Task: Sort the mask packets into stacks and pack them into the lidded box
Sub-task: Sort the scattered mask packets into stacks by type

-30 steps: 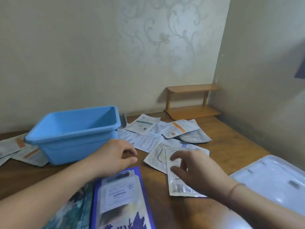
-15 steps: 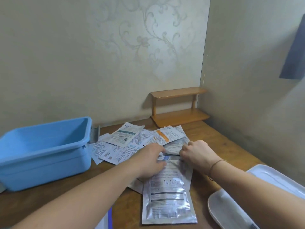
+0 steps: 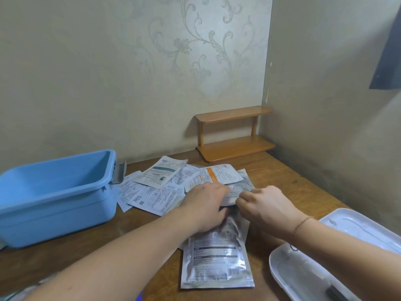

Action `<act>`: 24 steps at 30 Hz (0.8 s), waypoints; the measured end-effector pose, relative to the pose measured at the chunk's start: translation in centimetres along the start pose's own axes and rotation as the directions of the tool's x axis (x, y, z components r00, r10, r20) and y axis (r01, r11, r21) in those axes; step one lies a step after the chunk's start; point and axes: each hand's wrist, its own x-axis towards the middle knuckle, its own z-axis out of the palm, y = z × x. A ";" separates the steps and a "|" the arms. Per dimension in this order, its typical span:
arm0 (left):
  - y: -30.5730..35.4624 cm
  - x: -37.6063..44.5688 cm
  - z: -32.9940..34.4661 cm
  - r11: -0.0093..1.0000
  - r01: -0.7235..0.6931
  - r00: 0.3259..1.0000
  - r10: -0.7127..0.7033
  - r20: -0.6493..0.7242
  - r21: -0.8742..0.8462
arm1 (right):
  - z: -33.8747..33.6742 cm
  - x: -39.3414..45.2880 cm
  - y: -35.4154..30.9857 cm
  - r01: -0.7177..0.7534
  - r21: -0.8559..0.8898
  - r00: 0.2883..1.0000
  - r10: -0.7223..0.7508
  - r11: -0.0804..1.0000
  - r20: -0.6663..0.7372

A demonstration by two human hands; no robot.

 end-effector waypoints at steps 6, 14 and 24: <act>2.4 1.2 1.1 0.961 -0.053 0.999 0.052 0.009 0.271 | 0.1 -1.0 -0.6 -0.041 0.125 0.984 0.062 0.991 -0.165; 0.8 -1.8 -0.1 0.992 -0.124 0.964 0.129 -0.231 0.035 | -1.1 -2.9 1.6 -0.479 0.552 0.783 0.616 0.683 -0.083; 0.5 -5.4 -2.3 -0.225 0.151 0.851 -0.465 0.242 -0.963 | -1.2 -2.1 1.6 -0.458 0.754 0.681 0.359 -0.470 0.638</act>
